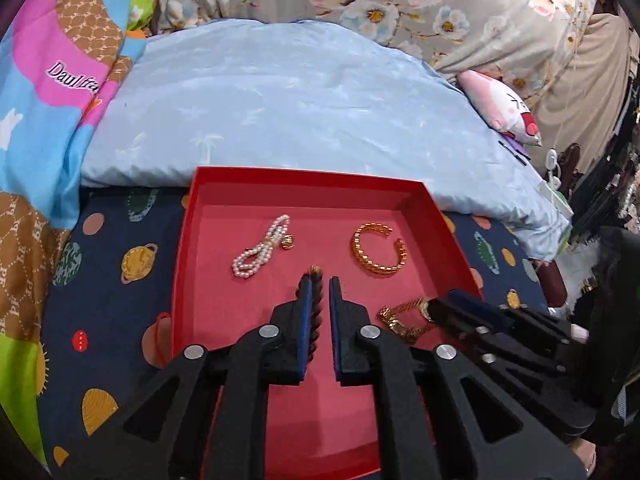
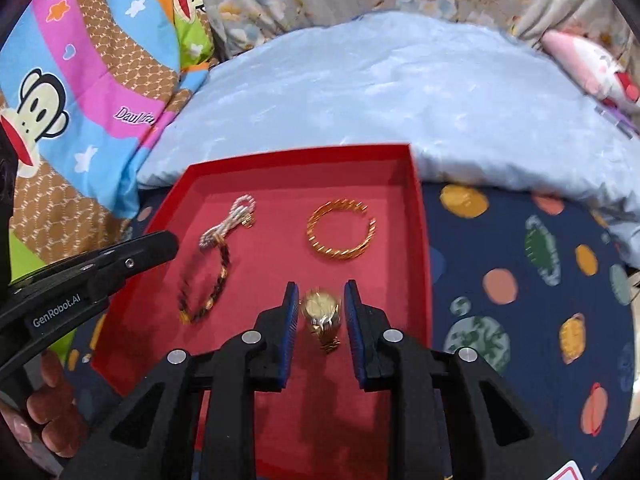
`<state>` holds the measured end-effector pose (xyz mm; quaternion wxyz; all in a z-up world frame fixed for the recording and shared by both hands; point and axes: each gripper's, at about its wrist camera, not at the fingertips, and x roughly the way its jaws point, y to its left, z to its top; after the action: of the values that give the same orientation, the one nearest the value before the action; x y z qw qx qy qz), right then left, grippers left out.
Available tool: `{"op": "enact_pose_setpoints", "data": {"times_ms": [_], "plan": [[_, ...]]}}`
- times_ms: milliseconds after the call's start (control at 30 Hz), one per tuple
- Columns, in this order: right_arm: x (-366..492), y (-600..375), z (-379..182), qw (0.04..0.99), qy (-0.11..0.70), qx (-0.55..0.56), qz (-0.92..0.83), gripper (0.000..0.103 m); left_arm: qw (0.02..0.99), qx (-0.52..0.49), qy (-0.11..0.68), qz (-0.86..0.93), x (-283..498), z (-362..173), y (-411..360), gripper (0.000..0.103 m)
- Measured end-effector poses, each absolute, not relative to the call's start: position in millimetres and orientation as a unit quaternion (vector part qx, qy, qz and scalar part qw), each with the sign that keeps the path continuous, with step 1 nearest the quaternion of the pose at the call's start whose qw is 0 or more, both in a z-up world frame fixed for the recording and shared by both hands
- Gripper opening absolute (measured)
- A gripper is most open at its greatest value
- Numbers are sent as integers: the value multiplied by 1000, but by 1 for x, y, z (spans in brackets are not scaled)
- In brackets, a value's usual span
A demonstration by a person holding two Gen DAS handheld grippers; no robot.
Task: Organize jewelry
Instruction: 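Lower bracelet and watch into the red tray and open both tools, then move both tools back over the remaining jewelry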
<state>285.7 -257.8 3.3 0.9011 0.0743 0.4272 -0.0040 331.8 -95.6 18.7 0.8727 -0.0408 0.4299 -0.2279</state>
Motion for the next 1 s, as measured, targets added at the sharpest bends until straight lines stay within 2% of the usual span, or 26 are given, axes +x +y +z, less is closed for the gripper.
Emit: {"op": "enact_pose_setpoints", "data": {"times_ms": [67,133,167,300,367,533,767,1000], "plan": [[279,-260,10,908,413,65,-20,44,879,-35,426,-210,329,18,-93,34],[270,-265,20,913,402,66,-26,46,886,-31,420,-193,325,21,-88,46],[261,-266,27,914,398,66,-30,46,890,-29,418,-183,321,23,-84,49],[218,-270,47,919,388,58,-43,51,897,-18,410,-165,295,38,-67,50],[189,-269,53,919,387,55,-47,52,901,-13,404,-158,277,45,-55,57],[122,-264,48,910,405,65,-58,52,902,4,408,-142,222,44,-32,64],[50,-246,30,897,429,84,-62,52,886,6,445,-131,158,18,-8,64],[13,-224,9,883,455,102,-45,52,869,6,482,-114,114,-12,14,64]]}}
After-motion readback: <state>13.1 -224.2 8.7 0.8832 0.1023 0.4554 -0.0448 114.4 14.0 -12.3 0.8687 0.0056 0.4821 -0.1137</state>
